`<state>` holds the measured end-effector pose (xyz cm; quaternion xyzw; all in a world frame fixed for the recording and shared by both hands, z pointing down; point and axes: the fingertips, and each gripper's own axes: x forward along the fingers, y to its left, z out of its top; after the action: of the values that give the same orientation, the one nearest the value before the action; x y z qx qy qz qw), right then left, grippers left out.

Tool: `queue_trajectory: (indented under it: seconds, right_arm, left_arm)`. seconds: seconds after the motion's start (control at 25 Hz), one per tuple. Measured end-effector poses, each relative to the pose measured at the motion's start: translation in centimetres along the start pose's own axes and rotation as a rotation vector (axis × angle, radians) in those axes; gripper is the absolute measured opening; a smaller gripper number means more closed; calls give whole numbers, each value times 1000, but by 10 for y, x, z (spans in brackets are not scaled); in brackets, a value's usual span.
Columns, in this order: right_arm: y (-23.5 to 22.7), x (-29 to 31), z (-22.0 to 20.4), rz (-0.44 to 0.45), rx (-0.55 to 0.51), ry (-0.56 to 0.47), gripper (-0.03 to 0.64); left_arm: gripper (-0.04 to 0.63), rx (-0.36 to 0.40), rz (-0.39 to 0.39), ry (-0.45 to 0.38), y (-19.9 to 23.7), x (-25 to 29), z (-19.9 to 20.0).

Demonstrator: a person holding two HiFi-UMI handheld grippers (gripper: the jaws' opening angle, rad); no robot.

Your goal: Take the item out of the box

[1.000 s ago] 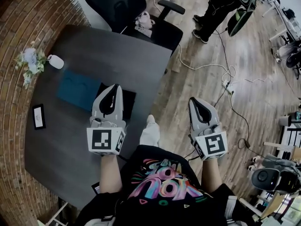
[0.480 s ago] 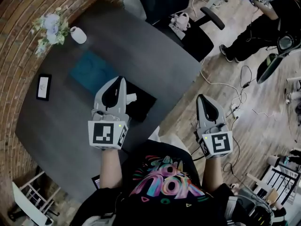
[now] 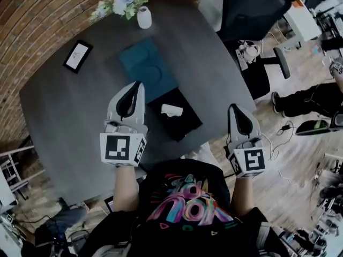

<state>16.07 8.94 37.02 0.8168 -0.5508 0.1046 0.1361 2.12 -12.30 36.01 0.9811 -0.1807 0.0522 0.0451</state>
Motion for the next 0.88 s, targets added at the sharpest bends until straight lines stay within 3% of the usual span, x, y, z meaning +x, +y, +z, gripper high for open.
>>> queue_trajectory:
  seconds: [0.48,0.88]
  right_arm:
    - [43,99,43,394,-110,-79,3]
    - [34,125,61,635,-129,-140,2]
  left_arm:
    - [0,-10,380,-23,56,-48,9]
    - [0,1,592,-36,32,-60,21]
